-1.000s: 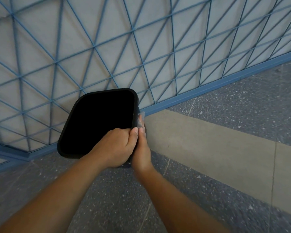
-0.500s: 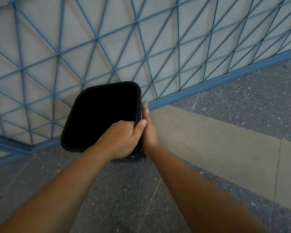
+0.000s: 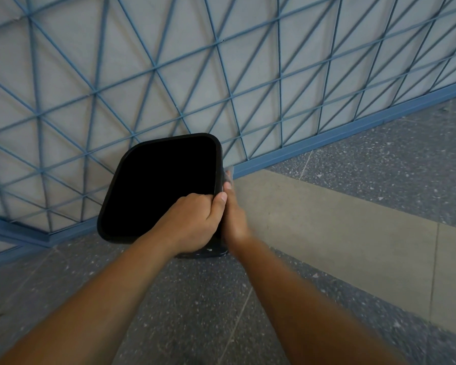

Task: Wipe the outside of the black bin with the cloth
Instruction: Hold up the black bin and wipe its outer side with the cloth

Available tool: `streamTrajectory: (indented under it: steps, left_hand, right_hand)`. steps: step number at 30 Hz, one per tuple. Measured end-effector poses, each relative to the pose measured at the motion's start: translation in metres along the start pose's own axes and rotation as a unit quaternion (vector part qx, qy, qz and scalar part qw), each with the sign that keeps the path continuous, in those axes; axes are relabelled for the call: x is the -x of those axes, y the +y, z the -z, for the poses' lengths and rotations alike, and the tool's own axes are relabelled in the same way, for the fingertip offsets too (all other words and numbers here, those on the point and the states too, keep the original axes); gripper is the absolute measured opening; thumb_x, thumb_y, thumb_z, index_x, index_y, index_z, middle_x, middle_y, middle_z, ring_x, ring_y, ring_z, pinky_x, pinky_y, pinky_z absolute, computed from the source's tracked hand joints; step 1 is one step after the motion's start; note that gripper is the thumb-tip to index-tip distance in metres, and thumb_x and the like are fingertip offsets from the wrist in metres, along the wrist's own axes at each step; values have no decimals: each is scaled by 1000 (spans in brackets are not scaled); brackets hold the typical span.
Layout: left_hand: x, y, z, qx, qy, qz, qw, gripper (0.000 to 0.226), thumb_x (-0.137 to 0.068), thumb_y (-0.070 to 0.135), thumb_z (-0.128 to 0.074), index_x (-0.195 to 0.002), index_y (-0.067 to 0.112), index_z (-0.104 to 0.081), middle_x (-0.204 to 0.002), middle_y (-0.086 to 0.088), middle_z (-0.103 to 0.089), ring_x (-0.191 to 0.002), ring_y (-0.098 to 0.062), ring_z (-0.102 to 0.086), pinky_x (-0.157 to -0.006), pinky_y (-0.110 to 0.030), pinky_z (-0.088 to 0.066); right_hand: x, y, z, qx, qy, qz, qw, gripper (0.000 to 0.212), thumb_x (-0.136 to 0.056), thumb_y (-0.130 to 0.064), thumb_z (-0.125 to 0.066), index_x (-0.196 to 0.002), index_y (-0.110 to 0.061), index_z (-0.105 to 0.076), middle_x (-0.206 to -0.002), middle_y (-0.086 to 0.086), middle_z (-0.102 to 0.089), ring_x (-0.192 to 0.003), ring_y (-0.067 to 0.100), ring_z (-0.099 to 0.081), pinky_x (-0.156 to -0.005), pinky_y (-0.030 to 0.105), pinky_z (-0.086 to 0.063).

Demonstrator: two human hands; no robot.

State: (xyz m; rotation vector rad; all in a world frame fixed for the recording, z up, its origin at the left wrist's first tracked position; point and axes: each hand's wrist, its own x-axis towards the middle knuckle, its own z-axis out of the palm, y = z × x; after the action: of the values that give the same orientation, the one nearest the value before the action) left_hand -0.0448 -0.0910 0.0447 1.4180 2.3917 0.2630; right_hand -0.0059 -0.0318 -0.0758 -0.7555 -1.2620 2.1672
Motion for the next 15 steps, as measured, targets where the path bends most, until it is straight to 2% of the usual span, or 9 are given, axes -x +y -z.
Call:
streamTrajectory:
  steps: [2, 4, 6, 9, 12, 15]
  left_hand:
    - [-1, -4, -1, 13, -3, -4, 1000, 65, -98, 57, -16, -105, 21, -71, -90, 0, -75, -85, -15, -70, -82, -42, -55]
    - [-2, -6, -2, 25, -5, 1, 1000, 71, -93, 62, -13, -101, 21, -72, -88, 1, -75, -84, -14, -71, -82, -42, -56]
    - [-3, -6, -1, 28, -4, 2, 1000, 73, -93, 62, -13, -106, 21, -72, -94, 0, -76, -90, -15, -71, -86, -41, -55]
    - [-4, -4, 0, 22, -7, 5, 1000, 64, -98, 56, -19, -111, 20, -70, -101, -2, -75, -98, -20, -69, -91, -42, -53]
    - [-2, -4, 0, 37, -9, 8, 999, 67, -96, 58, -17, -114, 23, -70, -100, 1, -75, -94, -13, -70, -89, -40, -55]
    - [-1, -4, 0, 45, -10, 8, 999, 65, -98, 58, -17, -111, 24, -71, -93, 4, -76, -87, -6, -70, -85, -38, -57]
  right_hand:
    - [41, -9, -11, 1, 18, 31, 999, 103, -81, -96, -33, -167, -39, -23, -176, -10, -22, -164, 9, -16, -136, 50, -12]
    - [56, -16, -17, 3, 32, 36, 999, 103, -79, -97, -30, -165, -41, -26, -175, -9, -26, -164, 11, -19, -136, 51, -15]
    - [33, -18, -12, 29, 29, 65, 997, 96, -83, -88, -28, -165, -38, -26, -175, -6, -27, -164, 12, -20, -136, 51, -15]
    - [-5, -33, 0, 21, 22, 48, 998, 98, -80, -77, -30, -167, -31, -24, -176, -9, -23, -164, 9, -16, -137, 47, -9]
    - [19, -27, -10, 31, 33, 49, 998, 94, -83, -81, -27, -166, -37, -25, -176, -8, -25, -164, 10, -18, -136, 47, -13]
    - [46, -16, -18, 11, 44, 30, 999, 103, -79, -100, -25, -163, -42, -34, -172, -5, -37, -162, 15, -28, -134, 53, -20]
